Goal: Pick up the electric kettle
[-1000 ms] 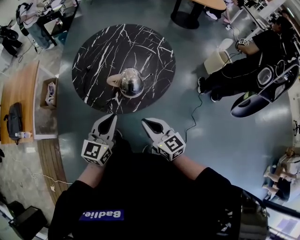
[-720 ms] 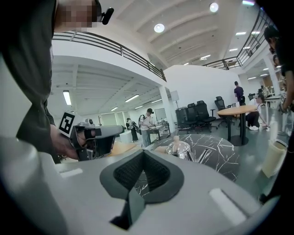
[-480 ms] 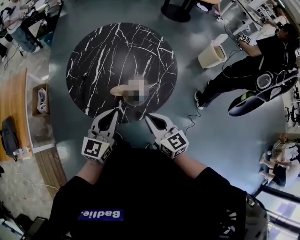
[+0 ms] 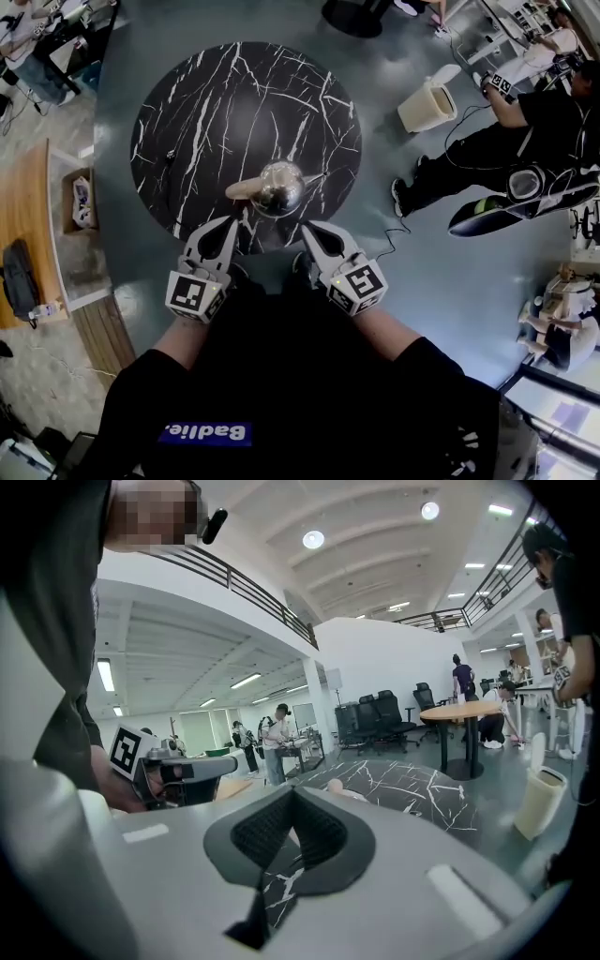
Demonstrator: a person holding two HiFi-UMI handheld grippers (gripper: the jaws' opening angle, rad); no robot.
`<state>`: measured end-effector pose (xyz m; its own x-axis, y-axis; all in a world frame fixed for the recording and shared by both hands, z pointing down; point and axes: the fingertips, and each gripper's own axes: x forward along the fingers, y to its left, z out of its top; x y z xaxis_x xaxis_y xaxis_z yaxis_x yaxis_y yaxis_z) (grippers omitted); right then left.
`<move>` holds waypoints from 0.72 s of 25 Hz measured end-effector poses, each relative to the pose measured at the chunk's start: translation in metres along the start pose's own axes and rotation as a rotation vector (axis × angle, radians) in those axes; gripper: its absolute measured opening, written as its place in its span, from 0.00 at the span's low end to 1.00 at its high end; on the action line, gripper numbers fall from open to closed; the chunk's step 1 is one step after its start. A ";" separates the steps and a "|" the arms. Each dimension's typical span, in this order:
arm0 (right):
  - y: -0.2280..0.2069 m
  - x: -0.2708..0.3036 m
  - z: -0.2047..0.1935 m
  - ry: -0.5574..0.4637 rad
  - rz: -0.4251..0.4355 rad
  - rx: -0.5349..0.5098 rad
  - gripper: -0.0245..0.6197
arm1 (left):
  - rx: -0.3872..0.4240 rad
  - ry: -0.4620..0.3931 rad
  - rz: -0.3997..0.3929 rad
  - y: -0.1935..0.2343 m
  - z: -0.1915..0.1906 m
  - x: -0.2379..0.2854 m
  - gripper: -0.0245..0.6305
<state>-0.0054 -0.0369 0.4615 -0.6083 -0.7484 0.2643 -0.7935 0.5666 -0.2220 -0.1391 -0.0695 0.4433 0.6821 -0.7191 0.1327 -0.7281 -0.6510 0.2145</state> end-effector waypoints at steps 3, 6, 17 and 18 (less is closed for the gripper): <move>-0.013 0.003 0.001 0.000 0.028 0.012 0.04 | -0.006 0.015 0.042 0.002 -0.006 0.010 0.04; -0.024 0.002 0.005 0.002 0.062 0.006 0.04 | -0.014 0.034 0.073 -0.004 -0.014 0.020 0.04; -0.061 0.007 0.011 0.009 0.122 0.013 0.04 | -0.015 0.071 0.172 -0.003 -0.029 0.040 0.04; -0.061 0.008 0.010 0.011 0.127 0.012 0.04 | -0.015 0.074 0.180 -0.002 -0.031 0.040 0.04</move>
<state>0.0387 -0.0807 0.4679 -0.7040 -0.6672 0.2434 -0.7100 0.6522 -0.2655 -0.1081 -0.0898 0.4786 0.5447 -0.8033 0.2408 -0.8379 -0.5096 0.1955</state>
